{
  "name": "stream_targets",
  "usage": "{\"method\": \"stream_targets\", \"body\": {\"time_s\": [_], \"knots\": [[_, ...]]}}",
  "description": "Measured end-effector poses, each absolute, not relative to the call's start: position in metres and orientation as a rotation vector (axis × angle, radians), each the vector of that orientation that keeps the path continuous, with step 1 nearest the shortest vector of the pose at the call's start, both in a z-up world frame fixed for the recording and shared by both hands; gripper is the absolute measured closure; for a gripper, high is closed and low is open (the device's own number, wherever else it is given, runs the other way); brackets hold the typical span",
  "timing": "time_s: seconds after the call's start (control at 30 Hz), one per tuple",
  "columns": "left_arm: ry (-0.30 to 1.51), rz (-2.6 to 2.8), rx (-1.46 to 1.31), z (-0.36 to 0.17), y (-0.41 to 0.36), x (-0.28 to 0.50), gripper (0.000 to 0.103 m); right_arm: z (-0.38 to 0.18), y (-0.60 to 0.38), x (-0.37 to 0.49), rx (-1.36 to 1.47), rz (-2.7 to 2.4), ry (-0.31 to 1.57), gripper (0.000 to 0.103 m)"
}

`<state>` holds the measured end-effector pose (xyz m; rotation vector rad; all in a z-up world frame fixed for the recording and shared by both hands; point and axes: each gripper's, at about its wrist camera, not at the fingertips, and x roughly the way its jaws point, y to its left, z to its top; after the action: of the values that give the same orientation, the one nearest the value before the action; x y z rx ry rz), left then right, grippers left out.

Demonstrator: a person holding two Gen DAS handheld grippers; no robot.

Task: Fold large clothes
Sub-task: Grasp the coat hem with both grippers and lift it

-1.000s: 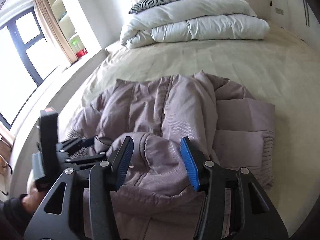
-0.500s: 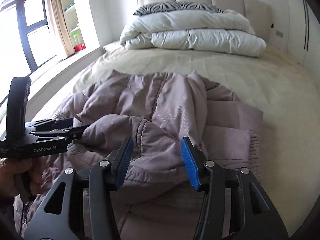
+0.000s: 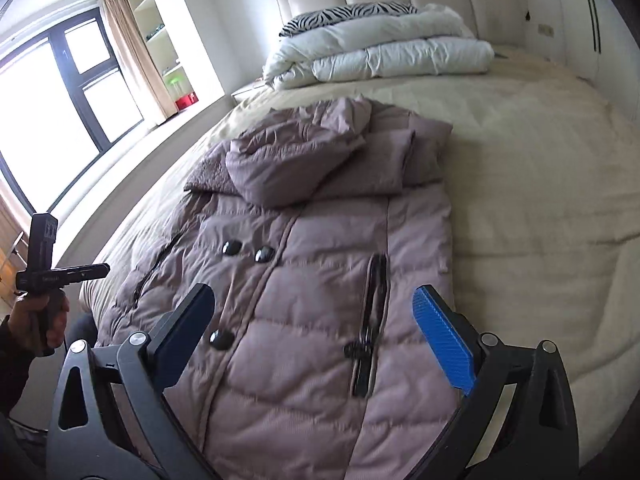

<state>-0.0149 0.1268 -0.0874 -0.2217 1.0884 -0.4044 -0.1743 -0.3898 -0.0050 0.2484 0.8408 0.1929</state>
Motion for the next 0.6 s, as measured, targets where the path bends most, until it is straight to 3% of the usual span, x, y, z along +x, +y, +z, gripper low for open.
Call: {"method": "stream_targets", "body": {"time_s": [0.4,0.6], "knots": [[1.32,-0.414,-0.452,-0.146,0.168,-0.088,0.01,-0.052,-0.455,-0.273,0.567,0.152,1.02,0.002],[1.38,-0.469,-0.571,-0.174,0.166,-0.091,0.022,-0.074,-0.467,-0.289,0.581,0.128,1.129,0.002]]}}
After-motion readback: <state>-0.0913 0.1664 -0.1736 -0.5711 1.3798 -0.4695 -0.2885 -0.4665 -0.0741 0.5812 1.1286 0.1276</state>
